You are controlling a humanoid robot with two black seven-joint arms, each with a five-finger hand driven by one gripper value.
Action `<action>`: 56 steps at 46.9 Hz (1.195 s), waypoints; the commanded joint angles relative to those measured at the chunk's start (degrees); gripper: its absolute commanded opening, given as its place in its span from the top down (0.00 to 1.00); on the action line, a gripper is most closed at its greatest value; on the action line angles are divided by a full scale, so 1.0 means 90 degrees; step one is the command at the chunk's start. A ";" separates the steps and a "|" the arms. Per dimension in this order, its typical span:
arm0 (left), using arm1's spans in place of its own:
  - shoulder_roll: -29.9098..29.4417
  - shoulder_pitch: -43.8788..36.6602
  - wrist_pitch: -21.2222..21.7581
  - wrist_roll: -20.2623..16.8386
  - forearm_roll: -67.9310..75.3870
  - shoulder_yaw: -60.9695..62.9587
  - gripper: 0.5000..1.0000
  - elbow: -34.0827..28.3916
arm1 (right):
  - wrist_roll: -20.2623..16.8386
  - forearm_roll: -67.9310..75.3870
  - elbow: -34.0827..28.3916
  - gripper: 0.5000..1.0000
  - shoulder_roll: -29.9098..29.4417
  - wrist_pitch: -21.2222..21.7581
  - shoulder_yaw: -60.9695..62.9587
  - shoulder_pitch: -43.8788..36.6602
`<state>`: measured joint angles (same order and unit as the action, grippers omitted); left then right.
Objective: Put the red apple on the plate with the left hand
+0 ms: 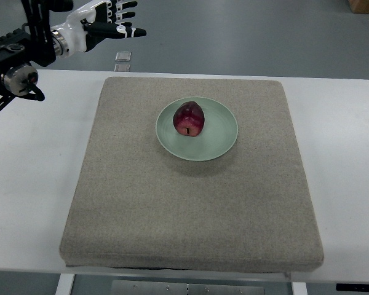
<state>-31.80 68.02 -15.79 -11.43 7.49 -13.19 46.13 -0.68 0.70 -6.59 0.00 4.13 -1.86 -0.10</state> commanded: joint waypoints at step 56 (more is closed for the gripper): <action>0.0262 -0.1151 -0.1693 0.1817 -0.2678 -0.0888 0.01 -0.1102 | -0.0002 0.0000 0.0000 0.14 0.0000 0.0000 0.0002 0.0001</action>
<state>-29.42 57.67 -31.03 4.92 -16.66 -21.09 36.26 -0.69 0.70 -6.59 0.00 4.13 -1.86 -0.09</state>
